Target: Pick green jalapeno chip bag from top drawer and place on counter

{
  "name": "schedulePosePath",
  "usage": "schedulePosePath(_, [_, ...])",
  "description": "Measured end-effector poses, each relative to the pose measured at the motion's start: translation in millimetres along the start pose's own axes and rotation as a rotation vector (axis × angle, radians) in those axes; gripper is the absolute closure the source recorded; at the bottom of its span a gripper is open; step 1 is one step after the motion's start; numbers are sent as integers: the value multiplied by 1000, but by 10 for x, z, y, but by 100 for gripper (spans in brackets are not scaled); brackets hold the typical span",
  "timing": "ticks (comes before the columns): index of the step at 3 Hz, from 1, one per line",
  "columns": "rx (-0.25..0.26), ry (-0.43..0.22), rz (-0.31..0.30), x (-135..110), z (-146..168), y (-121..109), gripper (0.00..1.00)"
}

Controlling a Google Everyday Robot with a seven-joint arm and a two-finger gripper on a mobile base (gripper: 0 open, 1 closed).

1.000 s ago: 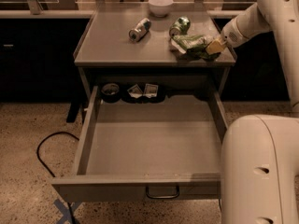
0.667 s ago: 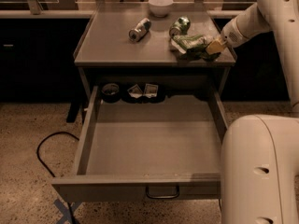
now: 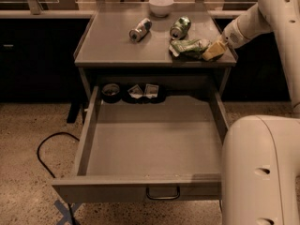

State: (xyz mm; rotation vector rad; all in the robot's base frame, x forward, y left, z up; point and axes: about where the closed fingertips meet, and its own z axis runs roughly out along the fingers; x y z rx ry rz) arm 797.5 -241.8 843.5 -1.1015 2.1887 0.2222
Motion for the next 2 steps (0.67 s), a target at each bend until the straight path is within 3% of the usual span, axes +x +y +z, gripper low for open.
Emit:
schedulePosePath(1, [0, 0, 0, 0, 0, 0, 0])
schedulePosePath(2, [0, 0, 0, 0, 0, 0, 0])
